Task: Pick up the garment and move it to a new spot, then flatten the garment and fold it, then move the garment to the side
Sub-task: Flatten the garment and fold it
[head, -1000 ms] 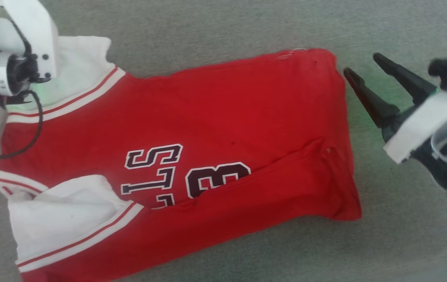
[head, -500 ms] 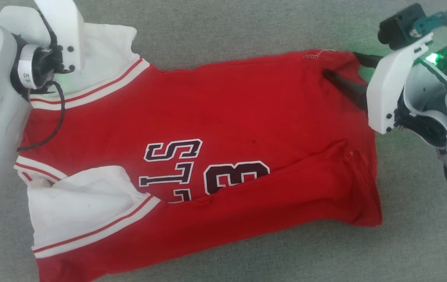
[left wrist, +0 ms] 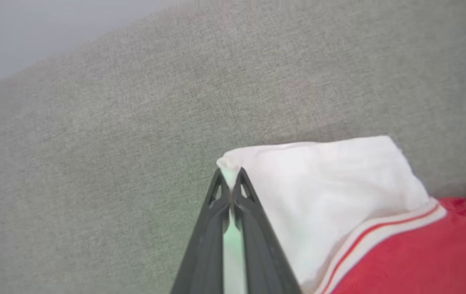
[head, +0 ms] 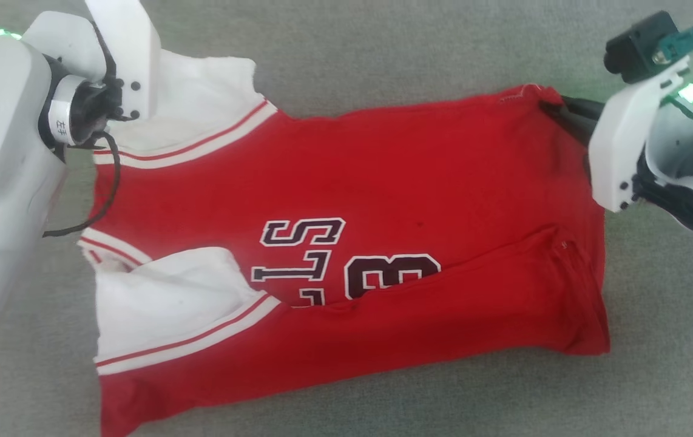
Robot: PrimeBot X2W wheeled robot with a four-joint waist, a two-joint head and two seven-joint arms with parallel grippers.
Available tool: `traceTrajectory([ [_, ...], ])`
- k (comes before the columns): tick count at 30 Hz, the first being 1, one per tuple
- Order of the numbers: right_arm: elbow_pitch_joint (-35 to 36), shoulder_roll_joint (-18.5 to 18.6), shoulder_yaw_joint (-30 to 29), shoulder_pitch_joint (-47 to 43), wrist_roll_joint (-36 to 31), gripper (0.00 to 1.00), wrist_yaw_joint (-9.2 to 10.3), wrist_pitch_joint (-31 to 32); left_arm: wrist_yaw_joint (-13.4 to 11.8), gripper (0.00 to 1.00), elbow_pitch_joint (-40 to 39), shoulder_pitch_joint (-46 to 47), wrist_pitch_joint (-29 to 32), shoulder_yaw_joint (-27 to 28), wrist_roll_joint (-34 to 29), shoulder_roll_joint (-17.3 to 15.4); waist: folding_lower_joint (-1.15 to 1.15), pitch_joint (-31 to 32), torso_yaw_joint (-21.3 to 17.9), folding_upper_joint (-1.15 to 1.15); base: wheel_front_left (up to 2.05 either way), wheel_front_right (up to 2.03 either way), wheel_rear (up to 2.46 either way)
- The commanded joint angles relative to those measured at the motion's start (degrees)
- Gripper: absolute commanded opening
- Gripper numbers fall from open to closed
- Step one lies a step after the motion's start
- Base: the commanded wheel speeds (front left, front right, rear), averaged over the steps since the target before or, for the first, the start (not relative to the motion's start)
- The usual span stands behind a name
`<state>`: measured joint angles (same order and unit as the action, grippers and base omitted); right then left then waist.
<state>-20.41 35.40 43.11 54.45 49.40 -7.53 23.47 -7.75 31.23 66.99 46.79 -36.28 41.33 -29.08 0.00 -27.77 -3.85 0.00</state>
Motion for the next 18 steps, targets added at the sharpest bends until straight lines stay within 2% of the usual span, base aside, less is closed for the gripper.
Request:
traceTrajectory([
  [1,0.7,0.9,-0.1,-1.2,0.5,0.0,0.08,-0.9,0.4,0.0,-1.3,-1.1,0.6,-0.1,0.2,-0.7,0.0,1.7,1.4,0.0,0.0,0.0,0.0],
  [5,2.6,3.1,-0.9,-3.6,0.6,0.0,0.08,-2.3,0.5,0.0,-6.6,-2.9,2.4,0.1,1.6,-2.1,0.0,4.0,3.0,0.0,0.0,0.0,0.0],
  [8,4.6,4.7,-1.8,-6.0,0.6,0.0,0.08,-2.9,-1.0,0.0,-12.8,-5.6,4.5,0.2,2.6,-3.7,0.0,5.6,4.1,0.0,0.0,0.0,0.0],
  [14,8.6,8.2,-4.7,-11.9,0.8,0.0,0.08,-3.4,-5.1,0.0,-27.3,-12.7,8.2,0.9,3.5,-9.1,0.0,7.6,5.9,0.0,0.0,0.0,0.0],
  [18,11.5,10.4,-7.1,-16.5,0.4,0.0,0.08,-3.5,-9.2,0.0,-37.6,-18.9,9.9,1.4,3.9,-12.9,0.0,8.5,6.6,0.0,0.0,0.0,0.0],
])
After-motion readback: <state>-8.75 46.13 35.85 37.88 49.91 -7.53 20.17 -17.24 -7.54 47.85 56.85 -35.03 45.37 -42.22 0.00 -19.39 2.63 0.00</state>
